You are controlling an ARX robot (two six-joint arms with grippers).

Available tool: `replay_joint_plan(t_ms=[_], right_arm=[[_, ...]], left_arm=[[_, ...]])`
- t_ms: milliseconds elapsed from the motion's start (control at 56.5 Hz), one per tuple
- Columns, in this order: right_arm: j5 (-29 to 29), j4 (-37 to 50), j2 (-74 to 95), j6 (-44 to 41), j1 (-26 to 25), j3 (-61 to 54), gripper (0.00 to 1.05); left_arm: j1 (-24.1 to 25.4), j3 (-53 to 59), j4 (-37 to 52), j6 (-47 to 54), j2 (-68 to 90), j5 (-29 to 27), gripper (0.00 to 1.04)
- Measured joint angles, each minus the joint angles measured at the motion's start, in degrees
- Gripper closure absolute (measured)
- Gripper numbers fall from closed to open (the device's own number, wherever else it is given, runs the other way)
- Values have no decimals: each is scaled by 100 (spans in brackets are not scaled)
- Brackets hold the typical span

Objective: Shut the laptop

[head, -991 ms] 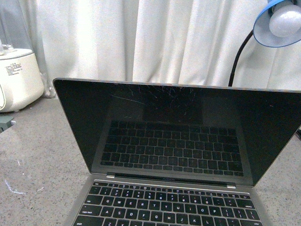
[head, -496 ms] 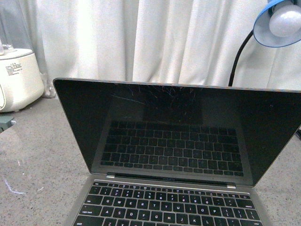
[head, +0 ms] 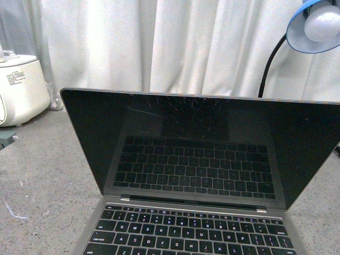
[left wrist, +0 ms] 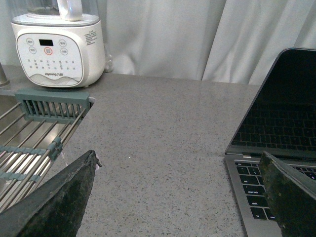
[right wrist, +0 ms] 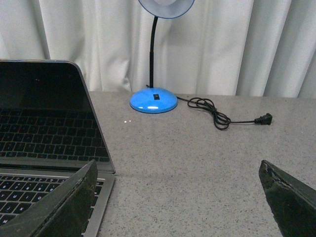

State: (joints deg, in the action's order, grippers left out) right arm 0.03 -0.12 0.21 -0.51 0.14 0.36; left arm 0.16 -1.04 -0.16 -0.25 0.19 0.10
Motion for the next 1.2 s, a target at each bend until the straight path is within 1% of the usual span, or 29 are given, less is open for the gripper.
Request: replay_joint_plan(t_ms=[708, 726, 743, 761, 779, 796, 814, 832, 850, 867, 885, 903, 956, 1027, 1204], right_arm=[[0, 0, 0, 0, 0, 0, 9], [7, 2, 0, 0, 0, 0, 9], [146, 96, -13, 122, 44, -17, 9], [264, 195, -31, 166, 81, -22, 9], [540, 431, -33, 389, 151, -44, 9], [675, 590, -33, 511, 188, -63, 9], [909, 876, -33, 688, 243, -61, 9], [1078, 1115, -33, 927, 284, -63, 9], [1139, 1202, -35, 1047, 304, -63, 9], [1209, 1314, -35, 1263, 332, -63, 9], [1261, 1366, -35, 1499, 343, -63, 9], [1274, 1386, -37, 1541, 350, -63, 9], [1255, 1399, -37, 1937, 358, -66, 9], [1246, 1425, -35, 2144, 365, -68, 9], [1239, 1690, -28, 2201, 466, -70, 9]], left_arm=[[0, 0, -2, 0, 0, 9, 6], [22, -2, -15, -35, 15, 101, 6], [120, -28, -109, -114, 74, 428, 6], [184, -50, -179, -144, 107, 549, 6], [345, -87, -293, -275, 208, 1113, 6], [483, -101, -330, -352, 308, 1552, 6], [542, -101, -339, -415, 358, 1751, 6], [636, -103, -376, -494, 437, 2111, 6], [702, -103, -420, -549, 485, 2367, 6], [717, -103, -433, -588, 505, 2417, 6], [745, -103, -444, -640, 529, 2647, 6], [756, -103, -444, -695, 538, 2785, 6], [765, -109, -442, -785, 531, 2979, 6], [802, -140, -409, -894, 522, 3012, 6], [857, -144, -210, -1104, 490, 2981, 6]])
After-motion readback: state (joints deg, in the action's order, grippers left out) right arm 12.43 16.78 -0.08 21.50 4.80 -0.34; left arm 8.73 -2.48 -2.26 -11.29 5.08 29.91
